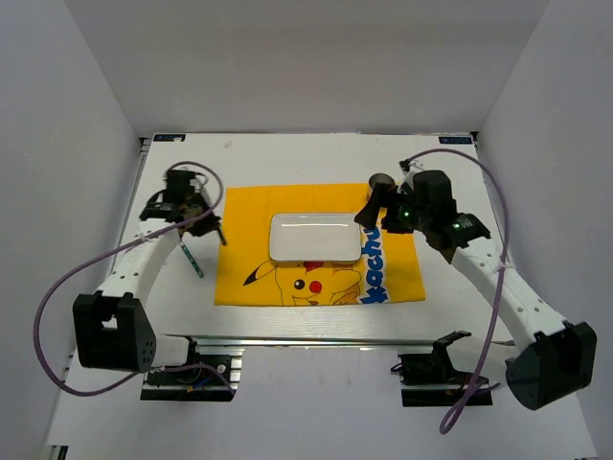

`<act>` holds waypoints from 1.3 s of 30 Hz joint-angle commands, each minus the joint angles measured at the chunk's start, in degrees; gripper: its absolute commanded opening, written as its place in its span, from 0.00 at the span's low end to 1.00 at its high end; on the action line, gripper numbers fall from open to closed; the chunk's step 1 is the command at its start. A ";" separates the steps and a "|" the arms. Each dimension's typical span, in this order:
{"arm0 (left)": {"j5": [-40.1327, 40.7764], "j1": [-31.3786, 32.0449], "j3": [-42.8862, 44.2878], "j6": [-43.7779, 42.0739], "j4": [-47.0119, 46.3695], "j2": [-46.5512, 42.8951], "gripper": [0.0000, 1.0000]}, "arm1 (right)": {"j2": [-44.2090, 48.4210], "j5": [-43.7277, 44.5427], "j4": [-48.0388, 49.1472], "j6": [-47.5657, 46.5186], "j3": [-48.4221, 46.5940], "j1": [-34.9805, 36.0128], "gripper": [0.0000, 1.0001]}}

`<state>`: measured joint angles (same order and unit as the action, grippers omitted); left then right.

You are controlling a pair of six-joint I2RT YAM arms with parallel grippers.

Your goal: Set the dinner table for one person

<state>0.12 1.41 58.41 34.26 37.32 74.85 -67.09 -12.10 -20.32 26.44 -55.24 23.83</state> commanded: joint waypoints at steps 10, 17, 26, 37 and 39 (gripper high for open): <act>9.28 42.08 20.59 19.42 -0.40 20.59 0.00 | 7.15 25.37 -23.10 -3.40 -25.26 -4.23 0.89; 12.45 51.31 30.67 25.59 -0.94 31.92 0.00 | 7.94 27.83 -26.35 -3.67 -29.48 -5.90 0.89; 12.98 56.25 47.12 28.05 0.65 47.04 0.00 | 8.03 29.76 -28.20 -3.23 -30.80 -7.40 0.89; 9.11 57.91 62.52 28.40 0.92 62.17 0.00 | 8.38 30.82 -28.11 -4.02 -29.66 -8.98 0.89; 8.23 57.92 62.44 28.41 -0.31 63.66 0.00 | 8.64 30.82 -27.94 -4.37 -29.31 -9.51 0.89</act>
<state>10.31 58.50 119.00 62.02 38.17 138.52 -59.66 17.69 -49.32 23.33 -83.74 14.98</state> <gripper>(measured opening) 0.237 0.893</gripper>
